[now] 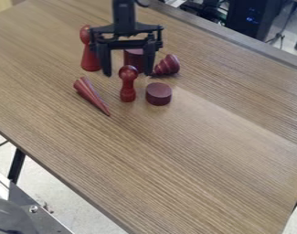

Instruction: Move the solid block to the right side of the table

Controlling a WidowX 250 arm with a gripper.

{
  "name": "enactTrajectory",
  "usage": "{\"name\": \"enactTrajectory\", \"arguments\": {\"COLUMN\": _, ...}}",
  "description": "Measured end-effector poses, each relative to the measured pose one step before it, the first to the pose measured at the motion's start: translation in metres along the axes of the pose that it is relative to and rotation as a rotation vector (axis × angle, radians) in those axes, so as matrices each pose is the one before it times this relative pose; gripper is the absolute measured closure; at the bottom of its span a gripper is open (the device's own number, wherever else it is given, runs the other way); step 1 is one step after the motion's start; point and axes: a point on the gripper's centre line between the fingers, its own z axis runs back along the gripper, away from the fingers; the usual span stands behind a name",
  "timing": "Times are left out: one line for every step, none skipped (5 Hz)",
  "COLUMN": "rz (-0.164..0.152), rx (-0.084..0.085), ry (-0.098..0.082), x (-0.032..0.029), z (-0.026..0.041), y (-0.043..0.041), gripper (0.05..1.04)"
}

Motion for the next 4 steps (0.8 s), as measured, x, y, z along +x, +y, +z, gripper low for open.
{"name": "enactTrajectory", "arguments": {"rz": 0.0572, "rx": -0.0235, "ry": 0.05, "x": -0.00533, "z": -0.00136, "y": 0.00755, "gripper": 0.083}}
{"name": "enactTrajectory", "arguments": {"rz": 0.0091, "rx": -0.0177, "ry": 0.0117, "x": -0.00059, "z": -0.00079, "y": 0.0006, "gripper": 0.083}}
{"name": "enactTrajectory", "arguments": {"rz": -0.0286, "rx": 0.0082, "ry": -0.0203, "x": 0.00278, "z": 0.00402, "y": -0.0044, "gripper": 0.124}}
{"name": "enactTrajectory", "arguments": {"rz": -0.0194, "rx": 0.0137, "ry": -0.0127, "x": 0.00368, "z": -0.00077, "y": -0.00381, "gripper": 0.399}}
